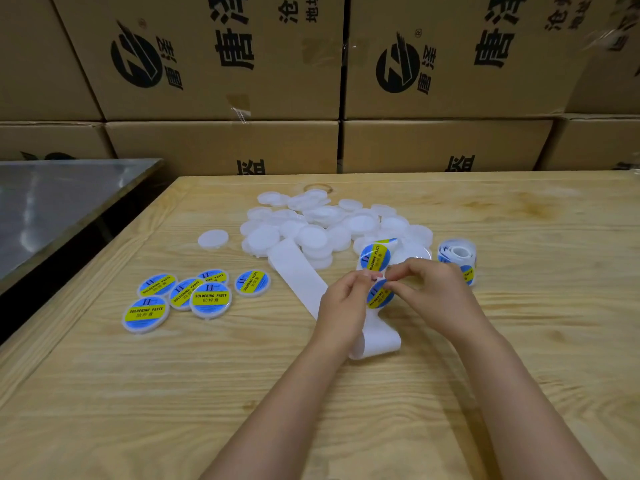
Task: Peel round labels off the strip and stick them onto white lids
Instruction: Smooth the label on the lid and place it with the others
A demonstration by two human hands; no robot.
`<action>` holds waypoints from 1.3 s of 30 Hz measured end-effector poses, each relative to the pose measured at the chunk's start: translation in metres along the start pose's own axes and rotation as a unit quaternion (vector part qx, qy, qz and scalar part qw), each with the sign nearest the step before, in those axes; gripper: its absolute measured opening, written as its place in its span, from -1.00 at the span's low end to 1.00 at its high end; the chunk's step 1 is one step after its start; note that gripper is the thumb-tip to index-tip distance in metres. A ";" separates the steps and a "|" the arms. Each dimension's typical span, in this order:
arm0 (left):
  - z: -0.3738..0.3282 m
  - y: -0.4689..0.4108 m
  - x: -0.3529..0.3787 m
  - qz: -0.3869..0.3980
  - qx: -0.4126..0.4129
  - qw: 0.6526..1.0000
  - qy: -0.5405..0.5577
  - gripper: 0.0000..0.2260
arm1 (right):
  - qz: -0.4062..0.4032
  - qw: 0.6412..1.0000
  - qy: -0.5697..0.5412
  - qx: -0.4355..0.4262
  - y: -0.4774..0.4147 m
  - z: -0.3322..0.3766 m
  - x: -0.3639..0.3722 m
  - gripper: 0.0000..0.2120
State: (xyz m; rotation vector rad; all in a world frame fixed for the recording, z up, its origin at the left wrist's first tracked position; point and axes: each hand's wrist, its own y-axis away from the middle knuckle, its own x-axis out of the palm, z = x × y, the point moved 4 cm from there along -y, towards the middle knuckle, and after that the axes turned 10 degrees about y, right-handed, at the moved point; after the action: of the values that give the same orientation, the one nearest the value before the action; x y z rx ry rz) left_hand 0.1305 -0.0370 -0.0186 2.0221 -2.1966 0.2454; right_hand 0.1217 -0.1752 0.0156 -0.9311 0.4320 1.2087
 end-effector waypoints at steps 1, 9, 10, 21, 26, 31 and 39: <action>0.000 -0.001 -0.001 -0.001 -0.009 1.000 0.007 -0.75 | -0.001 1.000 -0.011 -0.003 0.000 0.001 0.000 -0.83; -0.005 -0.005 -0.013 -0.062 -0.053 0.993 0.082 -0.81 | -0.011 0.983 -0.183 -0.031 0.001 -0.001 -0.014 -0.79; -0.005 -0.005 -0.012 -0.063 -0.056 0.993 0.078 -0.83 | -0.028 0.971 -0.236 -0.029 -0.001 -0.002 -0.018 -0.81; 0.004 0.026 0.022 0.191 -0.272 0.940 0.073 -0.86 | -0.007 0.871 -0.485 0.078 -0.007 -0.001 -0.011 -0.87; 0.005 0.044 0.025 0.366 -0.362 0.853 0.080 -0.72 | 0.154 0.903 -0.394 0.071 -0.002 0.001 0.006 -0.67; -0.002 0.047 0.021 0.438 -0.349 0.828 0.032 -0.74 | 0.138 0.910 -0.379 0.096 -0.002 -0.012 0.019 -0.72; -0.033 0.014 -0.018 0.182 0.193 0.763 -0.589 -0.81 | 0.100 0.925 -0.360 0.072 -0.005 -0.022 0.023 -0.65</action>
State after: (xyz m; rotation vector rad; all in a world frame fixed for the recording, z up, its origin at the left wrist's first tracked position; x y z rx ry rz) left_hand 0.1183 -0.0112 0.0097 2.1943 -3.5103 -0.8922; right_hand 0.1387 -0.1791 -0.0121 -0.2698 0.0166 1.5819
